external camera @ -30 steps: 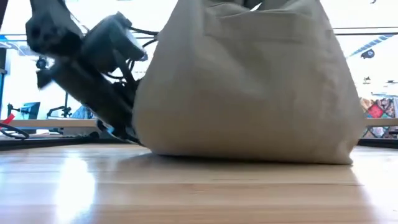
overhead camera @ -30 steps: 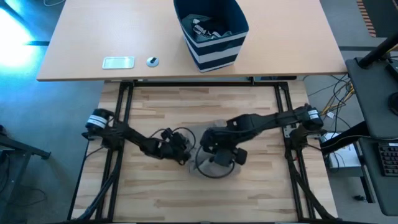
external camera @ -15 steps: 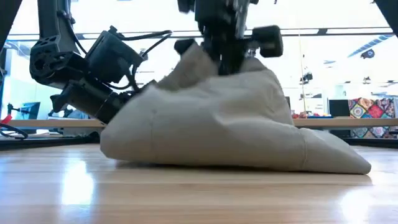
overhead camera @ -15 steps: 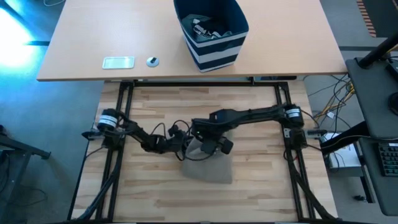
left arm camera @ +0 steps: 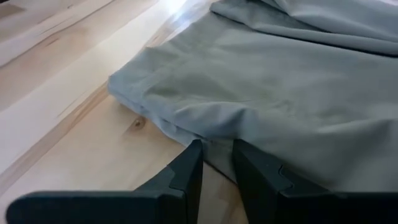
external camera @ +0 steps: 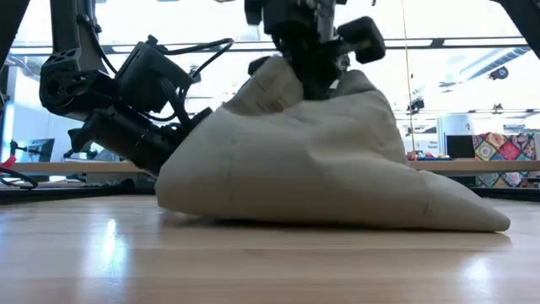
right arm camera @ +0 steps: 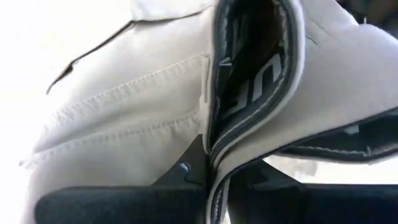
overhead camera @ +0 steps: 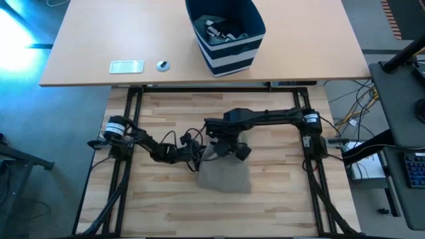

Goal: Fold Laundry from Bin
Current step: Fold the brown shorts

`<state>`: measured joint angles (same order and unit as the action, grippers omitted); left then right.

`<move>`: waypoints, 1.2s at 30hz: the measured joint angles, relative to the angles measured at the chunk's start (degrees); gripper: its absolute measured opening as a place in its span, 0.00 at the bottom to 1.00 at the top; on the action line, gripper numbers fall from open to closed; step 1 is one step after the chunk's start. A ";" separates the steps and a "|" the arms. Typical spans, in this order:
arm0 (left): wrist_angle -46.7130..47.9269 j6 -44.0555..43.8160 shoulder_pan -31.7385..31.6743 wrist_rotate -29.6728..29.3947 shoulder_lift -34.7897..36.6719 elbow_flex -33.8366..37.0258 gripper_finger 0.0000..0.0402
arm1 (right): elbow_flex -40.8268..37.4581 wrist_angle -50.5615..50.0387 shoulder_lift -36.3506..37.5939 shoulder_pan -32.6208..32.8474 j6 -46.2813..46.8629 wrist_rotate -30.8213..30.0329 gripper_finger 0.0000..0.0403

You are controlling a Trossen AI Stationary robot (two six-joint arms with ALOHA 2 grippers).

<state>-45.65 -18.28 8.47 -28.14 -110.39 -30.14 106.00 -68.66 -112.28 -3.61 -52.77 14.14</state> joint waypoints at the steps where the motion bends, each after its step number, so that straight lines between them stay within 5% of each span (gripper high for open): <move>1: -0.02 0.42 0.00 0.13 0.00 -0.03 0.19 | -0.07 -0.12 -0.47 -0.51 -0.57 -0.01 0.05; 7: -0.06 1.37 0.02 0.41 -0.02 -0.09 0.19 | -0.33 0.85 -4.77 -3.68 -2.24 -1.10 0.05; 16: -0.28 4.28 0.04 2.06 -0.04 -0.08 0.19 | -0.05 3.66 -7.36 -5.30 2.78 -12.29 0.08; 36: 0.19 3.32 0.11 2.73 0.75 0.32 0.19 | 3.87 3.36 -6.18 -7.97 15.97 -12.01 0.45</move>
<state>-45.45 -14.96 8.58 -25.41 -109.64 -29.82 109.86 -65.30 -118.46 -11.57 -36.81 2.13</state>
